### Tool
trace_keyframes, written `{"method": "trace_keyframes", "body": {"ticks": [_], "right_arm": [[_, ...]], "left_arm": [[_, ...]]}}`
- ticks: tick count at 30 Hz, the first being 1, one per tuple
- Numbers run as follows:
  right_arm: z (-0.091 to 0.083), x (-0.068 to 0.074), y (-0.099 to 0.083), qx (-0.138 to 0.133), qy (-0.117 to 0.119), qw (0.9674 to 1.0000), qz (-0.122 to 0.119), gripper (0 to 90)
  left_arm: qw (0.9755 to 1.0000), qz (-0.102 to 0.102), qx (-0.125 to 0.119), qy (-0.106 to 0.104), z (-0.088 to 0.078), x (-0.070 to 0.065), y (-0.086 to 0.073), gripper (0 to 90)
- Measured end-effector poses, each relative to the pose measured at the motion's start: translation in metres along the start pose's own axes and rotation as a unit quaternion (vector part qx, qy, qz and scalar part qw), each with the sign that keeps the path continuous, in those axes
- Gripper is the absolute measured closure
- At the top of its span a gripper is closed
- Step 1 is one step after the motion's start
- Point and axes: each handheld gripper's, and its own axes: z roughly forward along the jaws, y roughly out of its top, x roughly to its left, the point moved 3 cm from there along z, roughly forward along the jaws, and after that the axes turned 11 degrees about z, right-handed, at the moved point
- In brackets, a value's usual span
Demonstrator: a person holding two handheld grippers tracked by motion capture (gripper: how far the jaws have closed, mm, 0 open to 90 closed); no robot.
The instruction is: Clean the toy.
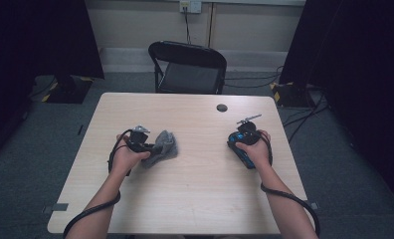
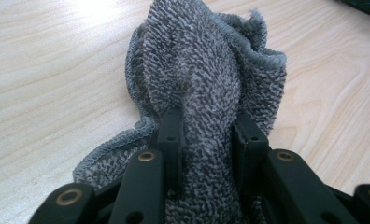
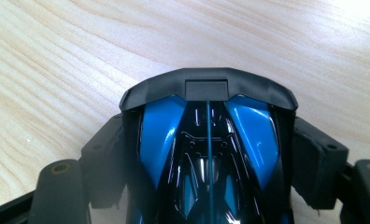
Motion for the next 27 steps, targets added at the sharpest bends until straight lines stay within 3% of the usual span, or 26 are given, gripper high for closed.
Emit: {"method": "trace_keyframes", "body": {"ticks": [5,8,20,27], "right_arm": [[0.0,-0.001,0.001,0.0,0.004,1.0,-0.002,24.4],[0.0,-0.001,0.0,-0.001,0.008,0.9999,-0.006,24.2],[-0.003,-0.002,0.003,-0.011,0.017,0.9997,-0.013,19.8],[-0.012,-0.002,0.009,-0.022,0.026,0.9994,-0.005,18.2]], "left_arm": [[0.9999,-0.009,-0.004,0.0,-0.001,0.0,0.001,66.8],[1.0,-0.005,-0.004,-0.001,-0.002,0.0,0.001,65.0],[0.9993,-0.031,-0.001,0.02,-0.008,0.001,0.003,42.4],[0.9992,-0.023,0.004,0.033,-0.013,-0.001,0.005,31.7]]}}
